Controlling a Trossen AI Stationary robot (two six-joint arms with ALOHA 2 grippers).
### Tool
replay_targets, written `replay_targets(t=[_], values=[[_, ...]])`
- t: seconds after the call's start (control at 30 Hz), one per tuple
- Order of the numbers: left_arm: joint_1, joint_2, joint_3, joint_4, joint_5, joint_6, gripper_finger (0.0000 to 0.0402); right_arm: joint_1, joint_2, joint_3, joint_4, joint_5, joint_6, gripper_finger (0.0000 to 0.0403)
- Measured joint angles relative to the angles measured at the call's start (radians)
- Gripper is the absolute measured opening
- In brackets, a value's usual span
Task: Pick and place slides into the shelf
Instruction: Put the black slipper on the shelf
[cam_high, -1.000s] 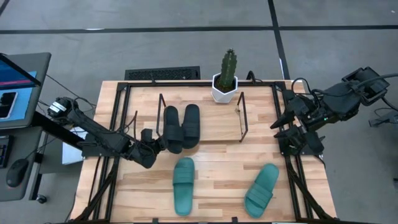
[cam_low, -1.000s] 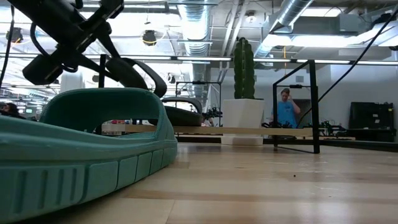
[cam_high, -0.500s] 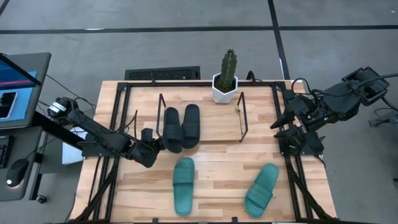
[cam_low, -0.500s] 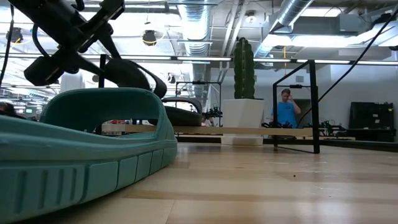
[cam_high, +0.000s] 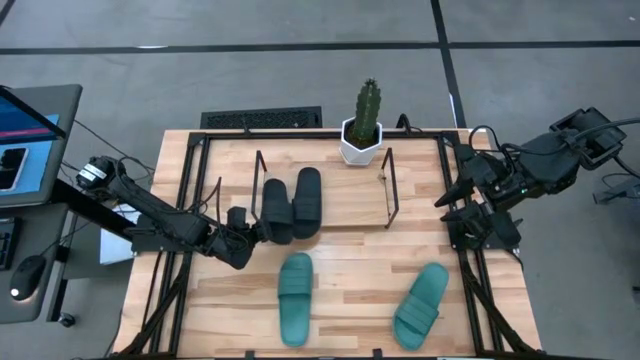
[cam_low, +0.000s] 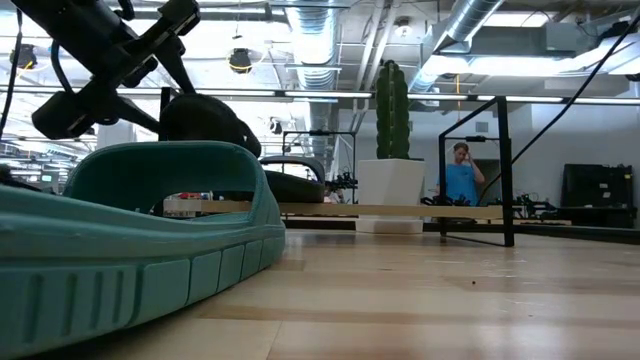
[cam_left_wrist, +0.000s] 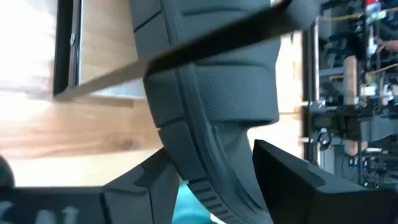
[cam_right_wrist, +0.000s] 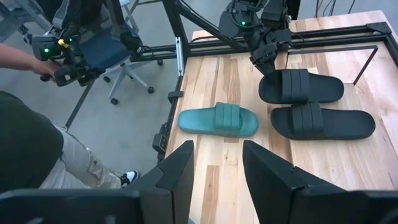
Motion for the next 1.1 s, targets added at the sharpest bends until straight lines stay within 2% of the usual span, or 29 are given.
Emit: replay_targets(t=[0.17, 0.3, 0.5, 0.73, 1.1], values=[[0.000, 0.000, 0.000, -0.007, 0.083, -0.013, 0.0195, 0.000, 0.000, 0.000, 0.000, 0.000, 0.000, 0.0129], [0.000, 0.000, 0.000, -0.051, 0.111, -0.039, 0.0196, 0.000, 0.000, 0.000, 0.000, 0.000, 0.000, 0.0129], [0.002, 0.000, 0.000, -0.131, 0.119, -0.066, 0.0192, 0.000, 0.000, 0.000, 0.000, 0.000, 0.000, 0.0130], [0.053, 0.000, 0.000, -0.172, 0.131, -0.052, 0.0191, 0.000, 0.000, 0.000, 0.000, 0.000, 0.001, 0.0128], [0.162, 0.000, 0.000, -0.152, 0.138, 0.080, 0.0191, 0.000, 0.000, 0.000, 0.000, 0.000, 0.005, 0.0128]])
